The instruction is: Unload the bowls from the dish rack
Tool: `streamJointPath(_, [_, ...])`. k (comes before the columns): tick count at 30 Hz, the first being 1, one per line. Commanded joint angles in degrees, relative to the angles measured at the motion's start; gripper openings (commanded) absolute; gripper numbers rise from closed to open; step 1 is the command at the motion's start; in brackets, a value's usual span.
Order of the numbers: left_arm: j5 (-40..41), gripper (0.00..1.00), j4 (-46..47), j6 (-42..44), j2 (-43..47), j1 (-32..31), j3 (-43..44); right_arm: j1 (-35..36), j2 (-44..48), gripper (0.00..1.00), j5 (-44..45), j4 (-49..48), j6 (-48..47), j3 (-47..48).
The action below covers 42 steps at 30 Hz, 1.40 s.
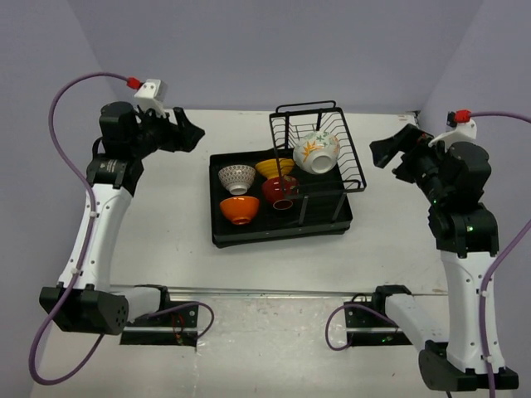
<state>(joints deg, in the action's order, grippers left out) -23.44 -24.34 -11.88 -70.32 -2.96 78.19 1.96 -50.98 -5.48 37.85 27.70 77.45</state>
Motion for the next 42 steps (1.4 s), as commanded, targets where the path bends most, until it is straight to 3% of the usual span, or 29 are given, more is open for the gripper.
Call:
streamJointPath(1, [-10.9,0.78,1.9,-1.3,-0.2,-2.4,-0.9,1.7,0.1,0.98,-1.1,5.1,2.9,5.0])
streamJointPath(6, [-15.8,0.77,1.0,3.3,-0.6,-4.1,-1.6,3.1,-0.3,0.99,-1.7,5.7,3.1,7.6])
streamJointPath(10, [-20.9,0.70,-5.9,7.6,-6.5,-4.2,2.6,3.0,-0.6,0.99,-1.5,6.4,2.7,8.2])
streamJointPath(16, [-17.3,0.65,-11.5,13.5,-12.7,-5.2,6.4,3.2,1.4,0.99,1.3,7.1,2.2,5.8])
streamJointPath(21, [-15.7,0.57,-15.5,13.6,-17.8,-7.7,9.4,3.2,1.4,0.99,0.6,7.2,2.2,5.8])
streamJointPath(31, [-18.0,0.47,-16.4,12.5,-13.4,-10.4,2.9,3.3,1.7,0.99,-0.2,6.2,2.6,3.2])
streamJointPath(42, [-21.5,0.50,-16.5,10.0,-13.1,-12.9,-3.5,3.5,1.4,0.99,-0.2,6.8,2.7,4.4])
